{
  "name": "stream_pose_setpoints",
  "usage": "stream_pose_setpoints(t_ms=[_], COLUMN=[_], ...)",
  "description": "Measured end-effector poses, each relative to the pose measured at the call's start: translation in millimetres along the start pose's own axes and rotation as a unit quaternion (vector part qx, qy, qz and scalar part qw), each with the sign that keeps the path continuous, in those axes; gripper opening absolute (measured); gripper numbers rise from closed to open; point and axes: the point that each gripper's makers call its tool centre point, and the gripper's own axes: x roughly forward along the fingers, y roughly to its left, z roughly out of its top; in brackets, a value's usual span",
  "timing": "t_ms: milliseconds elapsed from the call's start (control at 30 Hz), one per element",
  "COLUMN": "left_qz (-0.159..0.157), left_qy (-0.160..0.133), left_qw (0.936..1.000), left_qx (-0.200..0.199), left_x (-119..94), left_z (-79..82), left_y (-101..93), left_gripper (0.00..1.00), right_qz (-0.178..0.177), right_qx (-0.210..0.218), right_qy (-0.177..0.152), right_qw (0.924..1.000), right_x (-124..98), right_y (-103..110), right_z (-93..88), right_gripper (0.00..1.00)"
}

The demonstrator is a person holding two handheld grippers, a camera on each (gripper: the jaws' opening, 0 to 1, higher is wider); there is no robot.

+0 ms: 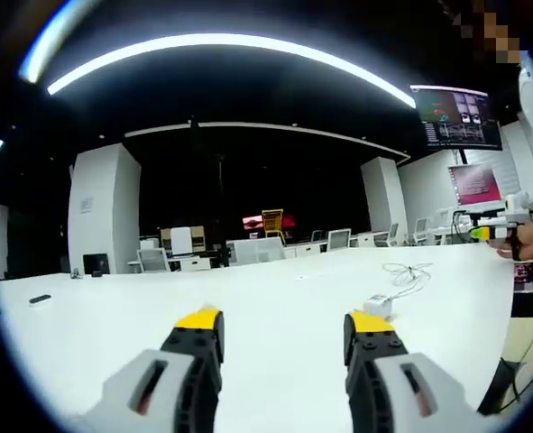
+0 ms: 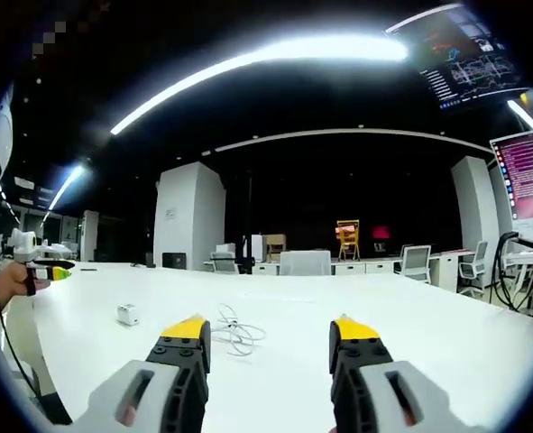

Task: Plug the desk Type‑C cable into the charger adapter.

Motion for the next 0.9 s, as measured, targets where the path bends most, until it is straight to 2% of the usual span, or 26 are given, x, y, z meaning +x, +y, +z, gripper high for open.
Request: stream_pose_setpoints(t_ms=[667, 900], left_qz=[-0.006, -0.017], left_qy=[0.006, 0.013], left_qw=[0.9999, 0.9997], left_qx=[0.008, 0.012], left_x=[-3.0, 0.6], left_z=[-0.1, -0.8], left_y=[-1.5, -5.4], left_gripper=[0.54, 0.54], right_qz=[0.001, 0.002], right_qx=[0.010, 0.010], right_qy=[-0.008, -0.009], right_qw=[0.9999, 0.9999], right_x=[-6.9, -7.1], right_y=[1.2, 2.6], right_z=[2.7, 4.7], right_gripper=[0.54, 0.54])
